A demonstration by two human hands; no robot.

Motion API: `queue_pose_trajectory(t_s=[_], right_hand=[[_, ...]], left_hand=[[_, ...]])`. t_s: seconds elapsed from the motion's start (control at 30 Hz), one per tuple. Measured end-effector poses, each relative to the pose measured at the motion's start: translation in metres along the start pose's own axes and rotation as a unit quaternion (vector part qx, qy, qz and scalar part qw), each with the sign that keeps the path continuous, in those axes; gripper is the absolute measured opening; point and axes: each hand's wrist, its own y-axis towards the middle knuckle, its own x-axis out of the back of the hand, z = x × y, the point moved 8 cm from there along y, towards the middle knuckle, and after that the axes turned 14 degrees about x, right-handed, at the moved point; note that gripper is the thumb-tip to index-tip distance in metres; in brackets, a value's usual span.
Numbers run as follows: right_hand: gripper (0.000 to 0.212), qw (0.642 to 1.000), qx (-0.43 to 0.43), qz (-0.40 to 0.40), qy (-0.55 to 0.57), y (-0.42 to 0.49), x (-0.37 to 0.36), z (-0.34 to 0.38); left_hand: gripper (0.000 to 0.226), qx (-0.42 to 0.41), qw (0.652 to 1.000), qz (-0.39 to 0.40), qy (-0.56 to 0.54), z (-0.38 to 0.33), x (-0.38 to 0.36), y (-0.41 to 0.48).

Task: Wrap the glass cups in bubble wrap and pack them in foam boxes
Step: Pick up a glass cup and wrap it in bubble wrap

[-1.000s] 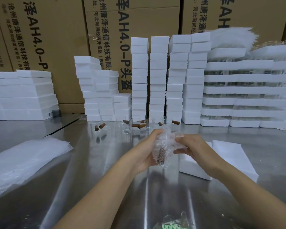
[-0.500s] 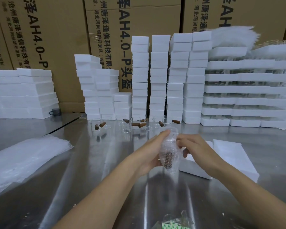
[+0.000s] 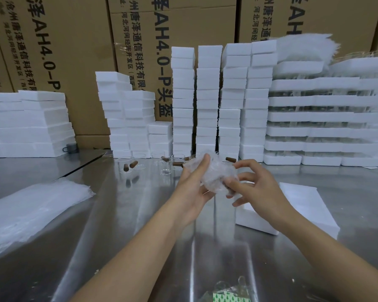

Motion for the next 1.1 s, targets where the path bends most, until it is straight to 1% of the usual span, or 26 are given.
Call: queue_pose_trajectory(t_s=[0.1, 0.17, 0.2, 0.27, 0.33, 0.4, 0.43, 0.5, 0.57, 0.63, 0.73, 0.8, 0.83, 0.9, 1.0, 1.1], right_hand=[[0.019, 0.999, 0.025, -0.037, 0.001, 0.004, 0.011, 0.001], [0.007, 0.999, 0.044, -0.027, -0.001, 0.006, 0.012, 0.001], [0.005, 0.998, 0.056, -0.014, -0.006, 0.007, 0.011, 0.002], [0.015, 0.995, 0.091, 0.019, -0.039, 0.006, 0.005, 0.006], [0.020, 0.988, 0.120, 0.051, -0.078, 0.002, -0.003, 0.008], [0.024, 0.984, 0.129, 0.074, -0.101, -0.001, -0.006, 0.008], [0.028, 0.982, 0.129, 0.087, -0.111, -0.002, -0.006, 0.008], [0.036, 0.979, 0.125, 0.110, -0.120, -0.004, -0.009, 0.008], [0.041, 0.977, 0.129, 0.110, -0.133, -0.004, -0.009, 0.011], [0.038, 0.967, 0.155, 0.099, -0.176, -0.005, -0.009, 0.016], [0.024, 0.942, 0.201, 0.108, -0.245, -0.007, -0.014, 0.022], [0.016, 0.928, 0.225, 0.127, -0.268, -0.007, -0.020, 0.027], [0.015, 0.921, 0.240, 0.136, -0.276, -0.008, -0.023, 0.030], [0.021, 0.897, 0.286, 0.141, -0.305, -0.011, -0.027, 0.040], [0.025, 0.838, 0.387, 0.134, -0.361, -0.020, -0.036, 0.060], [0.028, 0.772, 0.468, 0.136, -0.407, -0.031, -0.044, 0.072]], left_hand=[[0.079, 0.017, 0.996, -0.057, 0.060, 0.000, 0.008, -0.002], [0.084, 0.021, 0.995, -0.059, 0.078, 0.001, 0.008, -0.002], [0.085, 0.021, 0.994, -0.053, 0.090, 0.002, 0.006, -0.003], [0.081, 0.023, 0.992, -0.047, 0.118, 0.006, 0.000, -0.004], [0.069, 0.032, 0.989, -0.053, 0.135, 0.012, -0.001, -0.003], [0.053, 0.043, 0.987, -0.066, 0.140, 0.014, 0.003, -0.004], [0.049, 0.049, 0.986, -0.066, 0.142, 0.013, 0.005, -0.003], [0.051, 0.065, 0.985, -0.063, 0.149, 0.011, 0.007, -0.003], [0.058, 0.100, 0.983, -0.049, 0.143, 0.012, 0.010, -0.004], [0.062, 0.151, 0.980, -0.011, 0.131, 0.017, 0.010, -0.004], [0.056, 0.222, 0.967, 0.054, 0.115, 0.026, 0.010, -0.004], [0.052, 0.261, 0.955, 0.101, 0.096, 0.032, 0.009, -0.004], [0.050, 0.282, 0.947, 0.131, 0.080, 0.034, 0.007, -0.005], [0.046, 0.324, 0.926, 0.190, 0.032, 0.040, 0.000, -0.011], [0.041, 0.351, 0.904, 0.244, -0.001, 0.043, -0.004, -0.017], [0.041, 0.337, 0.903, 0.264, 0.038, 0.042, -0.001, -0.020]])
